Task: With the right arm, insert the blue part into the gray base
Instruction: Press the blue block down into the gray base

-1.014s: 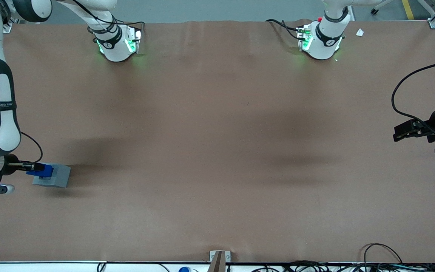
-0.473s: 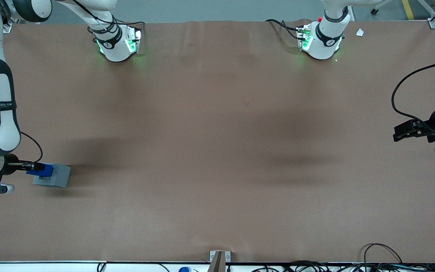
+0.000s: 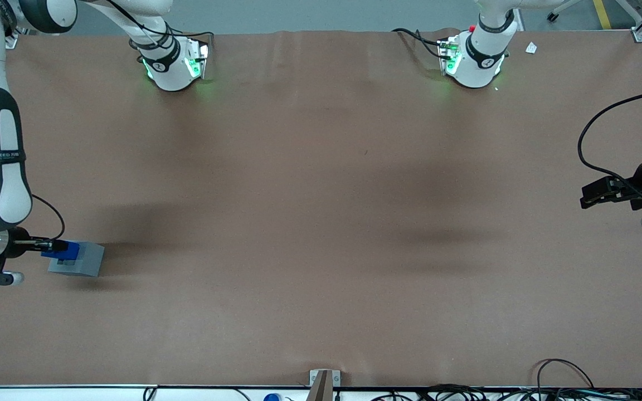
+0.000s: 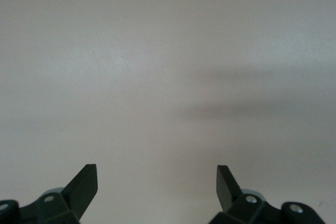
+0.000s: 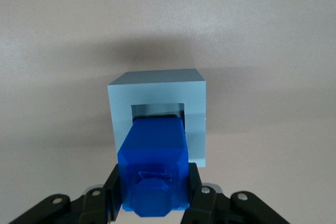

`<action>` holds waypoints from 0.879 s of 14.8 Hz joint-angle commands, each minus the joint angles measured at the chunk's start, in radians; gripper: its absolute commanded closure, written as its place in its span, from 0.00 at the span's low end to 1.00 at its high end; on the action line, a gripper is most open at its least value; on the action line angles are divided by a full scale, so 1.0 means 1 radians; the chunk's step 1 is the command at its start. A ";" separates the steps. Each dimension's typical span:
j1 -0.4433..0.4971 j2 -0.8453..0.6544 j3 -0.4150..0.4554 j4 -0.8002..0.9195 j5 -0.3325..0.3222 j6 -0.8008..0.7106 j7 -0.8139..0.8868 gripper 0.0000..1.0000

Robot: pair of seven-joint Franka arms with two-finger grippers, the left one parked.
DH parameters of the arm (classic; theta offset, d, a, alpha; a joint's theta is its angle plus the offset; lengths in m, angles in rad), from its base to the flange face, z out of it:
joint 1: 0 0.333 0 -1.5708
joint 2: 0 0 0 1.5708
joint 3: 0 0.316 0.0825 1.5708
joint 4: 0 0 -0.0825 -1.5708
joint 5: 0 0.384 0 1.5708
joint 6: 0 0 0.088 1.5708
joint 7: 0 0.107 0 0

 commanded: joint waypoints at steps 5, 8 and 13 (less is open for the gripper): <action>-0.007 0.023 0.013 0.010 0.009 -0.004 0.013 1.00; -0.006 0.028 0.013 0.010 0.009 0.001 0.013 1.00; -0.007 0.036 0.013 0.013 0.009 0.002 0.013 1.00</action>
